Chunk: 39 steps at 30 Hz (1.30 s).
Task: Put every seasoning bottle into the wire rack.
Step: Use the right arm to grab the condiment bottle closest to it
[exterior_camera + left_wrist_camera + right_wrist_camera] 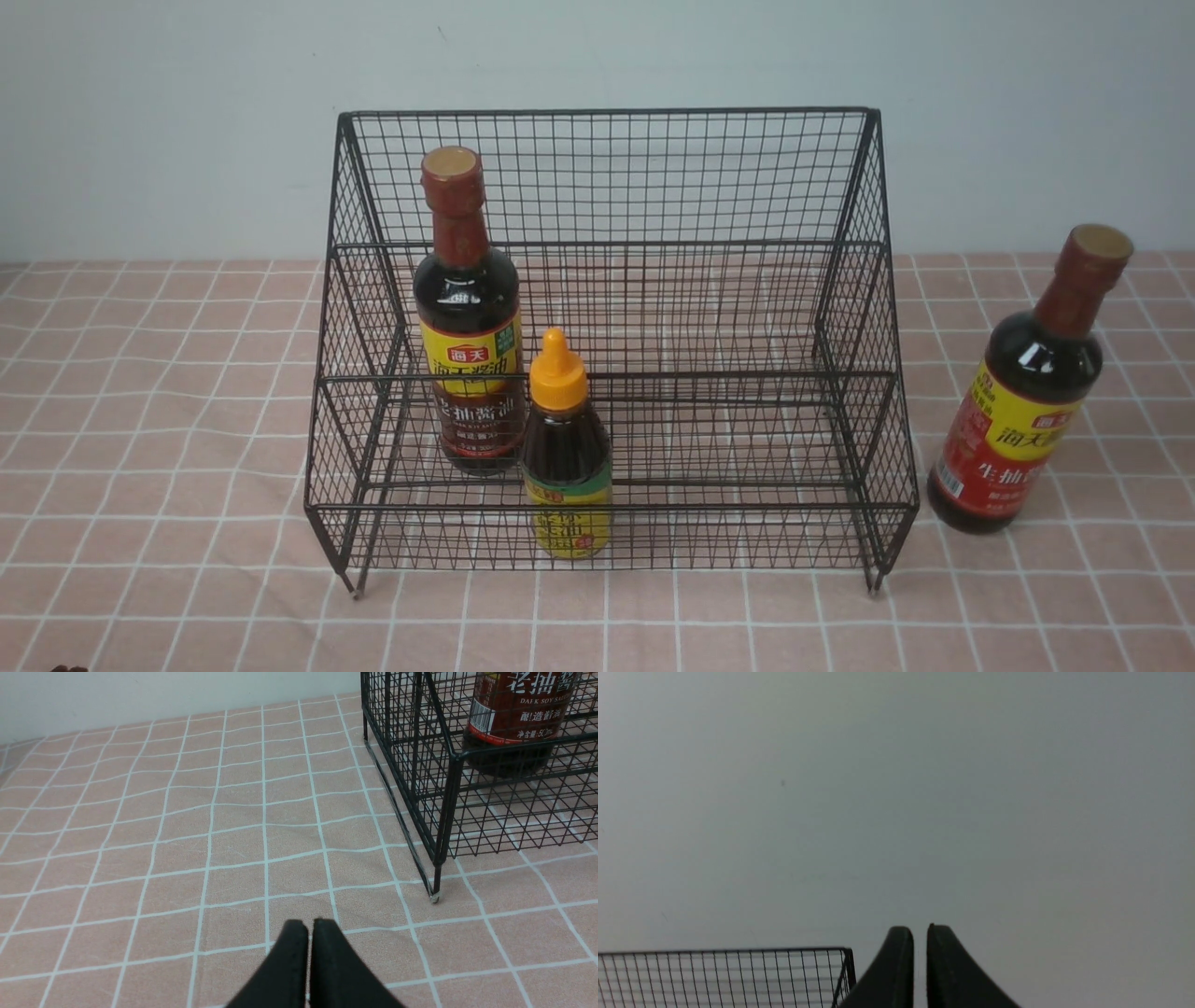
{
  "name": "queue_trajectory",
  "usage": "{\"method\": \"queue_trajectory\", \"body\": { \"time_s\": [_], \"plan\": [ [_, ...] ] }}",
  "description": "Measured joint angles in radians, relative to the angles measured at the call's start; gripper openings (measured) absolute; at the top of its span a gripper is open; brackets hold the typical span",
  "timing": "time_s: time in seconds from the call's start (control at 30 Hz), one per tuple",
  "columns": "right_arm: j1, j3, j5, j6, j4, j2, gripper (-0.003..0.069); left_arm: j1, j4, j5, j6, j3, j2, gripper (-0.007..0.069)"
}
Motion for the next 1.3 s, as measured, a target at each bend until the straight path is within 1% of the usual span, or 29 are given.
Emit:
{"method": "queue_trajectory", "body": {
  "time_s": [0.07,0.1,0.13,0.17,0.3,0.43,0.53,0.6,0.67,0.83,1.1,1.3],
  "plan": [
    [0.000,-0.027,0.001,0.000,-0.004,0.084,0.0077,0.000,0.000,0.000,0.000,0.000,0.000,-0.0007],
    [0.000,-0.048,0.001,0.000,-0.007,0.143,0.0110,0.000,0.000,0.000,0.000,0.000,0.000,-0.0007],
    [0.000,-0.050,0.001,0.000,-0.006,0.143,0.0115,0.000,0.000,0.000,0.000,0.000,0.000,-0.0007],
    [0.000,-0.066,-0.007,0.000,-0.008,0.193,0.0157,0.000,0.000,0.000,0.000,0.000,0.000,-0.0007],
    [0.000,-0.098,-0.040,0.006,-0.011,0.284,0.0269,0.000,0.000,0.000,0.000,0.000,0.000,-0.0007],
    [0.000,-0.145,-0.053,0.070,-0.018,0.391,0.0410,0.000,0.000,0.000,0.000,0.000,0.000,-0.0007],
    [0.000,-0.166,-0.057,0.108,-0.039,0.441,0.0465,0.000,0.000,0.000,0.000,0.000,0.000,-0.0007],
    [0.000,-0.176,-0.063,0.123,-0.071,0.471,0.0482,0.000,0.000,0.000,0.000,0.000,0.000,-0.0007],
    [0.000,-0.188,-0.077,0.152,-0.131,0.504,0.0497,0.000,0.000,0.000,0.000,0.000,0.000,-0.0007],
    [0.000,-0.193,-0.090,0.209,-0.237,0.535,0.0503,0.000,0.000,0.000,0.000,0.000,0.000,-0.0007],
    [0.000,-0.195,-0.079,0.218,-0.282,0.616,0.0503,0.000,0.000,0.000,0.000,0.000,0.000,-0.0007],
    [0.000,-0.195,-0.048,0.219,-0.282,0.657,0.0496,0.000,0.000,0.000,0.000,0.000,0.000,-0.0007]
  ]
}}
